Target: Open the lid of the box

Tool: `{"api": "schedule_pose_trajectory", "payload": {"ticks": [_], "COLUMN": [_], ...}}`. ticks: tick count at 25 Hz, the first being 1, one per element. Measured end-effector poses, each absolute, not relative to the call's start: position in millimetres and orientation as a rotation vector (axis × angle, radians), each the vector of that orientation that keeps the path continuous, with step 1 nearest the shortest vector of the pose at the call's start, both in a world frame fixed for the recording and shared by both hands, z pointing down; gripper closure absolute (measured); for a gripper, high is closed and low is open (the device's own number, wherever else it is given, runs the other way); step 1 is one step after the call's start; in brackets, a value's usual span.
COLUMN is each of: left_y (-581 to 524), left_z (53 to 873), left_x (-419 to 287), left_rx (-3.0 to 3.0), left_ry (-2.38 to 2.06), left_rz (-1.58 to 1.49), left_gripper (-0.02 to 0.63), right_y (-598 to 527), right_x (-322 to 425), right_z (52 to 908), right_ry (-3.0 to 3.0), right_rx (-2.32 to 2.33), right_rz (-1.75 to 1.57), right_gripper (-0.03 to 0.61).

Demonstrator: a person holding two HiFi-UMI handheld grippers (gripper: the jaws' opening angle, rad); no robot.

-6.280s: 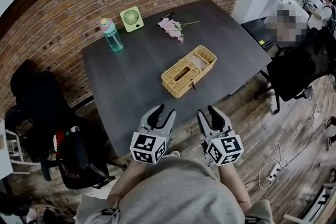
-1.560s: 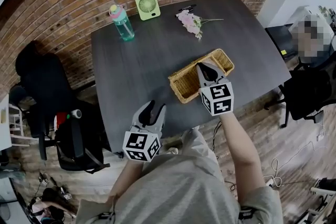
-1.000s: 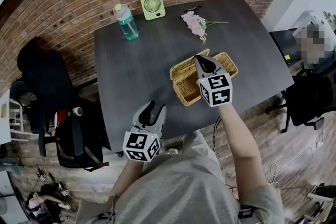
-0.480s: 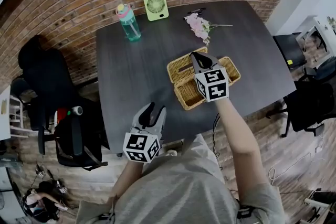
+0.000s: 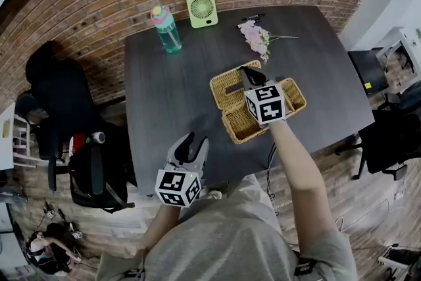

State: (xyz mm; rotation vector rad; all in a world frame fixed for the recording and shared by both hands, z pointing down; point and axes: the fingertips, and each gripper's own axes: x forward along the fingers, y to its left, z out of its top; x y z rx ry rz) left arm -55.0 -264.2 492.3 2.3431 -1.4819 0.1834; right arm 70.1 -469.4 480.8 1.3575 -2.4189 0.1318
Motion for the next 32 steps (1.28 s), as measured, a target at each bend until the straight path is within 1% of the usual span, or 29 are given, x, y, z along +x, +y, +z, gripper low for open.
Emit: {"api": "schedule_pose_trajectory", "payload": {"ticks": [32], "left_y": [-268.6], "left_z": [497.4], "left_x": [-56.4], "left_rx": [2.316], "left_ry": [-1.504], "left_rz": [0.196], "left_gripper": [0.451], "right_y": [-492.7], "right_x": [54.5], "right_z": [536.6], "right_ry": [-2.301], "right_rx": [1.265], "right_rz": [0.245], "right_gripper": [0.561]}}
